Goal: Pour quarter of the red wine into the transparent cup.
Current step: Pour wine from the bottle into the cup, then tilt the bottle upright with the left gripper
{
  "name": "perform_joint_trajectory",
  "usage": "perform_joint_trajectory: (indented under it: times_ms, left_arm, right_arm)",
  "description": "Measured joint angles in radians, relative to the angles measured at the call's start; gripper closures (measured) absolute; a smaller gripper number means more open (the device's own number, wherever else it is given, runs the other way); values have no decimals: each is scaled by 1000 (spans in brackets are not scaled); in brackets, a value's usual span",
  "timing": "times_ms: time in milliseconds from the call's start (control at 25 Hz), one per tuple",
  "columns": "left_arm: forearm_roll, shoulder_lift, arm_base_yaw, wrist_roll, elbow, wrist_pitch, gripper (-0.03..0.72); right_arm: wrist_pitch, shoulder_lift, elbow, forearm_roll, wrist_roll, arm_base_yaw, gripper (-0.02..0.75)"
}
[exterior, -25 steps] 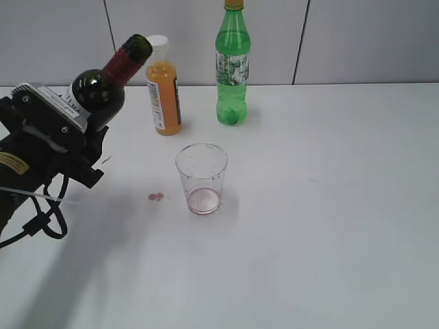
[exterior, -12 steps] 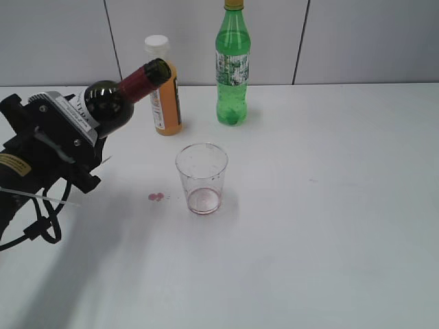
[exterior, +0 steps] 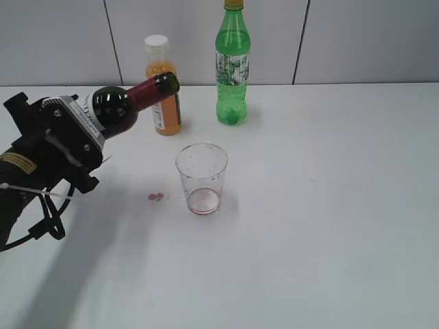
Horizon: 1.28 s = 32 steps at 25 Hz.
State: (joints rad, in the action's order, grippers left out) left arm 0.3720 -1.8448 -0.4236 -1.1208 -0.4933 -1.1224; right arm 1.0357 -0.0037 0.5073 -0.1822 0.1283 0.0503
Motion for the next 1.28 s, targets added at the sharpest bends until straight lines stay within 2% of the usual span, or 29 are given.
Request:
perform_joint_trajectory:
  times_ms: [1280]
  left_arm:
    - [37, -40, -2, -311, -45, 4, 134]
  right_arm:
    - [0, 0, 0, 0, 0, 0, 153]
